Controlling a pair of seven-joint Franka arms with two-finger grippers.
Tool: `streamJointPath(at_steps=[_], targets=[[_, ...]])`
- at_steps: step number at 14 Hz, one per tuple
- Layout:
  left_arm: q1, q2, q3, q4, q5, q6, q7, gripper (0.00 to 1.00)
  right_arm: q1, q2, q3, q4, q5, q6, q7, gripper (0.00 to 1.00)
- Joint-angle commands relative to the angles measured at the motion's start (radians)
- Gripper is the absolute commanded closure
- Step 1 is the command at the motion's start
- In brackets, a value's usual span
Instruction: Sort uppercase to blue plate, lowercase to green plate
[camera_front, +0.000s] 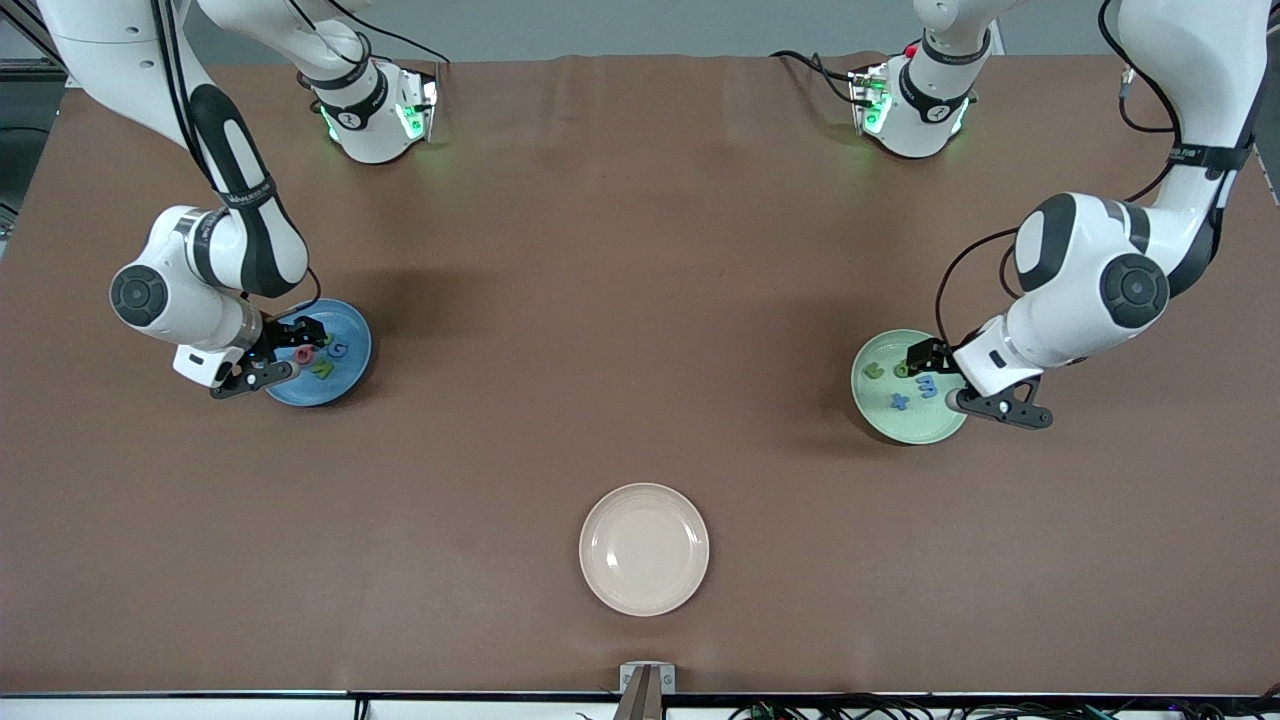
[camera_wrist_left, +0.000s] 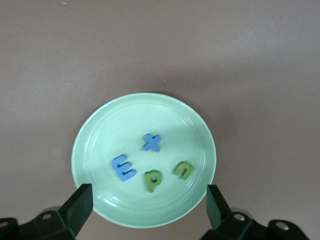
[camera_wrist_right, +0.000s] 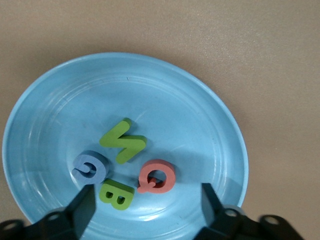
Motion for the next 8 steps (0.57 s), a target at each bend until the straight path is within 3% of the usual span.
streamJointPath(at_steps=[1, 4, 8], targets=[[0.001, -0.083, 0.036, -0.042, -0.046, -0.006, 0.039, 0.0, 0.008, -0.006, -0.001, -0.003, 0.028, 0.01, -0.018, 0.0], [0.017, -0.129, 0.053, -0.049, -0.044, -0.01, 0.037, 0.0, 0.011, -0.041, -0.001, 0.013, 0.028, -0.025, -0.011, 0.0], [0.053, -0.169, 0.053, 0.016, -0.041, -0.087, 0.02, 0.0, 0.02, -0.089, -0.003, 0.123, 0.026, -0.229, 0.086, 0.0]])
